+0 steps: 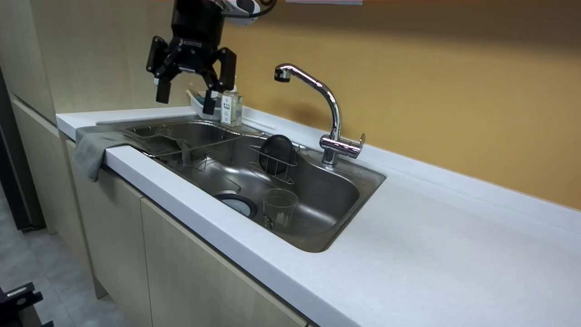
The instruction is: Remove the clear cup from the sink and place it on the right side of the table
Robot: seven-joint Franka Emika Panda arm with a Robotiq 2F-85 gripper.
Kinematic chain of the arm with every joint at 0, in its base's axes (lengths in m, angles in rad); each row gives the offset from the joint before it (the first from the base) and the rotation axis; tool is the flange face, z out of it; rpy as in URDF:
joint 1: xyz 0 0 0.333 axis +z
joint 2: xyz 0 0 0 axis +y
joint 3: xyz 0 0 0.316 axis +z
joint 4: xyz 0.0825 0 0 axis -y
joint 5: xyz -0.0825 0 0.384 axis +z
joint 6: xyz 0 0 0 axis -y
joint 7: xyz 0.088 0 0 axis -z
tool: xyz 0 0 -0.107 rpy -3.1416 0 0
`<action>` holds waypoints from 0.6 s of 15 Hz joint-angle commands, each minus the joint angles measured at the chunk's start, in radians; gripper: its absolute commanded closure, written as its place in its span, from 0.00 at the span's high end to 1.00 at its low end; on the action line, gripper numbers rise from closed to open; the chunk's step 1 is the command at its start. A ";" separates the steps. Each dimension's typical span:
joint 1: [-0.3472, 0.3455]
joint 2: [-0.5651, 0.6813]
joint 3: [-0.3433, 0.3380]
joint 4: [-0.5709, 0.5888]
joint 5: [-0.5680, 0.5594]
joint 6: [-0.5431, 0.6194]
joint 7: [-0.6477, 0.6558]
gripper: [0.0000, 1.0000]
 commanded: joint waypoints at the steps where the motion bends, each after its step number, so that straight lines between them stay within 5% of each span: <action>1: 0.009 0.001 -0.008 0.002 -0.001 -0.002 0.001 1.00; 9: -0.038 0.061 -0.034 0.022 -0.225 0.155 0.055 1.00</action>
